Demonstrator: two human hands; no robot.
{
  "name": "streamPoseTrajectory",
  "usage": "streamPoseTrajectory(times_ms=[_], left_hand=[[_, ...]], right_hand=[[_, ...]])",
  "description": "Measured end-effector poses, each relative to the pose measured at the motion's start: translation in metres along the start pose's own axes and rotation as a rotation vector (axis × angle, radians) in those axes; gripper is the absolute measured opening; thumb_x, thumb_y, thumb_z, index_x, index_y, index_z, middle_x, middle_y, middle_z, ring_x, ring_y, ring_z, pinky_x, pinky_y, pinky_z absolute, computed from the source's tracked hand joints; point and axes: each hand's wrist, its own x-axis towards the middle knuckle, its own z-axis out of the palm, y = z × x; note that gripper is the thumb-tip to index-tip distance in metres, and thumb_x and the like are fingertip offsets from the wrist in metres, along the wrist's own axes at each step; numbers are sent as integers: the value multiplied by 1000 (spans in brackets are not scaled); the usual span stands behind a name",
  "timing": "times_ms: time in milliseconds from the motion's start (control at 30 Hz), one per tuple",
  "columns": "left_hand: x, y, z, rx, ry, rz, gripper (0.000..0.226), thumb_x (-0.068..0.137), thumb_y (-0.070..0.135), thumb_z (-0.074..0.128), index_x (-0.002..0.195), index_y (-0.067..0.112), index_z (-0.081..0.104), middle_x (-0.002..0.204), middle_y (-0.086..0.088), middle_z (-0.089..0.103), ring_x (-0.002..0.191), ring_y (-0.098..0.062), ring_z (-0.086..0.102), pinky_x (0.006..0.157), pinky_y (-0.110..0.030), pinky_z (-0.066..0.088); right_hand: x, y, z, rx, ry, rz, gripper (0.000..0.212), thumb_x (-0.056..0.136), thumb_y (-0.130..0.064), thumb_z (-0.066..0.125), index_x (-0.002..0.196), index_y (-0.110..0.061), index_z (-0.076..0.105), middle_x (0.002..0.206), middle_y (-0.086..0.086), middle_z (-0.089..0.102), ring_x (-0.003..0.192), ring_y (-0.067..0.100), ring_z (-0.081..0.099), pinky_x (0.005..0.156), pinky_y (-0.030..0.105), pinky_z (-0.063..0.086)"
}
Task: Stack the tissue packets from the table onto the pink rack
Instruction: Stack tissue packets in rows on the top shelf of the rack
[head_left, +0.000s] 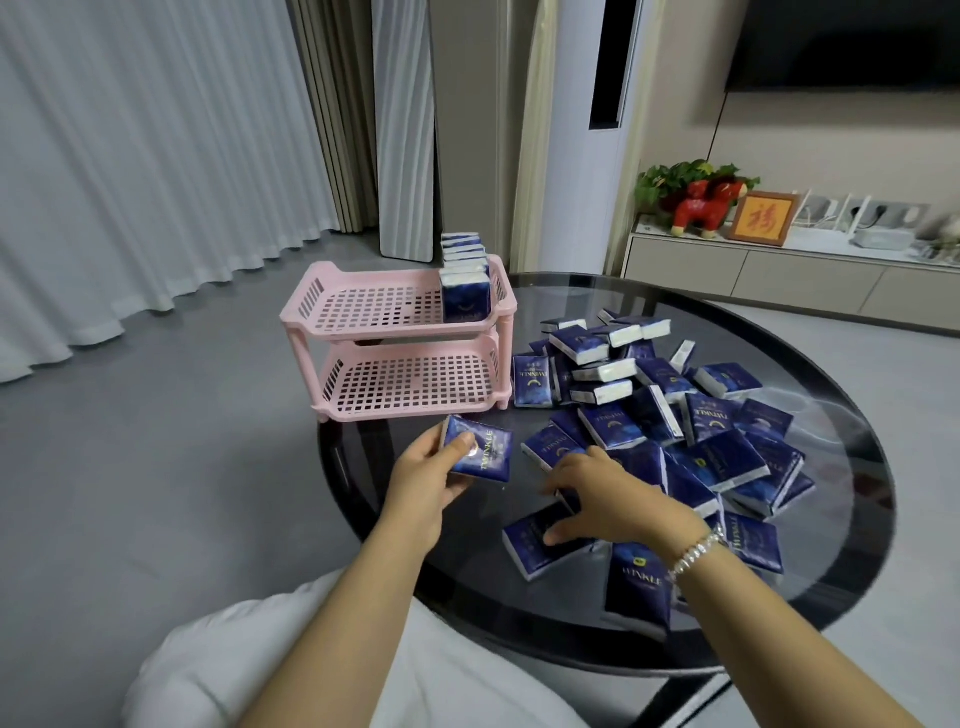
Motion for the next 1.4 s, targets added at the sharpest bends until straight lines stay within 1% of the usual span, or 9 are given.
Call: streamPoseTrajectory(times_ms=[200,400,533,667,800,933,1067,1233,1400], left_hand=[[-12,1,-6,39,20,6,17,88,10,63,105,10,63,102,-9,67,87,-18,63,83,-29,51],[-15,-3,-9,40,63,19,8,87,22,65,91,15,66,87,-3,70,74,-14,65,66,-24,53],[-12,-4,-11,73,114,36,17,90,34,61,96,19,65,91,-2,71,81,-16,67,73,-30,53],[-7,-4,-6,88,111,-26,27,94,39,54,107,17,61,97,-4,69,88,-21,67,76,-35,54],[-3,-1,3,-24,37,-224,21,97,27,51,112,13,56,91,-5,65,78,-20,62,68,-36,51],[3,-4,11,-21,38,-213,20,99,19,46,114,11,56,88,-5,65,76,-19,62,68,-33,49],[7,-7,18,55,-85,-155,24,99,18,45,119,14,57,98,-3,68,85,-19,64,75,-32,50],[2,-7,29,23,-286,-166,29,99,20,44,126,17,55,123,-7,65,111,-27,61,101,-49,43],[-3,-7,35,-6,-425,-135,36,97,26,44,129,11,55,125,-14,63,112,-27,62,88,-39,52]], right_hand=[[2,-1,10,-202,-30,-45,57,77,-47,69,128,-26,55,136,-4,40,120,24,29,100,36,24],[7,-4,15,-142,47,-49,51,75,-45,71,120,-29,54,119,-3,51,113,23,32,88,32,22],[8,-5,24,-7,136,-36,46,77,-41,71,116,-29,50,100,-3,49,109,22,35,85,30,20],[7,-2,22,284,228,-33,38,79,-26,72,112,-31,54,102,-2,47,101,20,46,90,28,30],[4,2,7,458,396,-12,48,78,-17,74,120,-30,52,90,-11,48,80,0,49,71,14,39],[0,10,-7,742,484,108,41,75,-20,78,105,-25,50,94,-1,64,84,16,62,70,29,50],[-1,14,-17,875,490,29,25,78,-15,75,98,-22,61,98,-1,70,93,17,67,82,29,54],[1,16,-14,853,519,-14,28,83,-18,70,111,-21,69,102,-3,71,93,14,67,86,29,54],[8,17,-3,697,558,-38,27,83,-25,69,108,-35,67,91,5,64,72,11,53,70,19,45]])
